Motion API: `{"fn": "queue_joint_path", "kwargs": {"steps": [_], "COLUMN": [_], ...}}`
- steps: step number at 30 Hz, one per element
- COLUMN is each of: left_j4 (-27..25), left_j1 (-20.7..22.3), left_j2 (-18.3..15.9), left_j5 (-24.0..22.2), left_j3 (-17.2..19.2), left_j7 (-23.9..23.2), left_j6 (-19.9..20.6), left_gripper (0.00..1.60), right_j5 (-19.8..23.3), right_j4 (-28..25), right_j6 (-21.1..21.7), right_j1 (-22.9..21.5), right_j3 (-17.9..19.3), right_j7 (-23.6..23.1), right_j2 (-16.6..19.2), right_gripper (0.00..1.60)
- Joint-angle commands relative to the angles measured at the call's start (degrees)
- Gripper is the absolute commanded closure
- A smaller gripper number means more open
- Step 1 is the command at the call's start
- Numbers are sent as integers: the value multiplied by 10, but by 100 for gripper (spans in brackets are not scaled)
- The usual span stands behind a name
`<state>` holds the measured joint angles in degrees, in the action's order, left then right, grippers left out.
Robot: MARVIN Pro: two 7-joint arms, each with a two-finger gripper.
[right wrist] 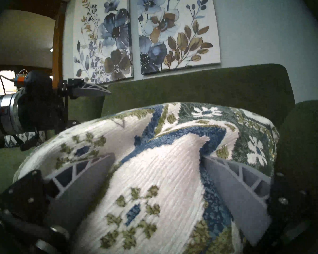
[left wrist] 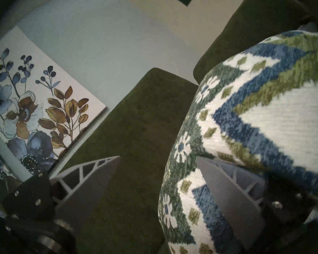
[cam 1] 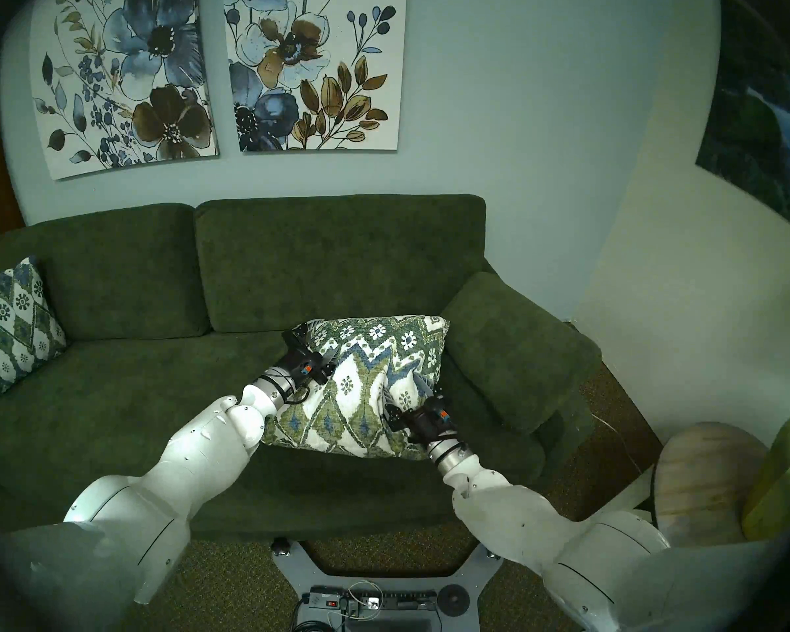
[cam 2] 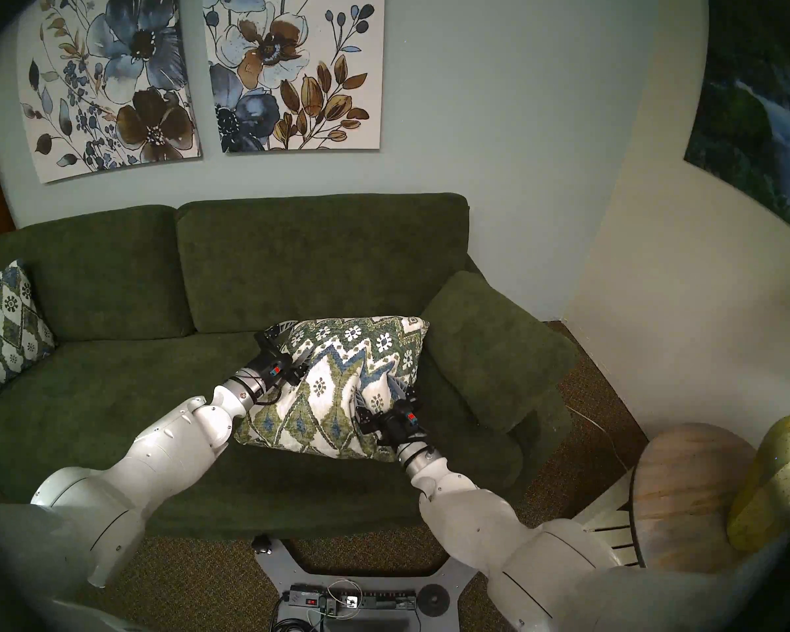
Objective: Fluff a cushion
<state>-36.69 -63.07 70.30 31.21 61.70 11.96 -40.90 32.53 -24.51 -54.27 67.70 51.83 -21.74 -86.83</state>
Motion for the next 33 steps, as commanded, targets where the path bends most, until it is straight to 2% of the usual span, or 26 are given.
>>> {"fn": "queue_joint_path", "kwargs": {"steps": [1,7,15,19,25,33], "left_j4": [-36,-53,-86,-110,-154,-200], "left_j1": [15,16,17,20,14,-14], "left_j2": [2,-4,-9,-21,-56,-116], "left_j5": [1,1,-1,-3,-4,-10], "left_j3": [-3,-5,-13,-9,5,32], "left_j7": [-3,-9,-20,-22,-22,-18], "left_j6": [-15,-19,-31,-40,-51,-61], "left_gripper": [0,0,0,0,0,0], "right_j5": [-6,-8,-15,-17,-14,-3], "right_j4": [-65,-98,-163,-202,-229,-245], "right_j6": [-7,-7,-7,-7,-7,-7], "right_j1": [-41,-43,-48,-37,-31,-22], "right_j3": [6,10,18,22,48,85], "right_j7": [-17,-29,-51,-59,-59,-57], "right_j2": [7,14,20,34,73,111], "right_gripper": [0,0,0,0,0,0]}}
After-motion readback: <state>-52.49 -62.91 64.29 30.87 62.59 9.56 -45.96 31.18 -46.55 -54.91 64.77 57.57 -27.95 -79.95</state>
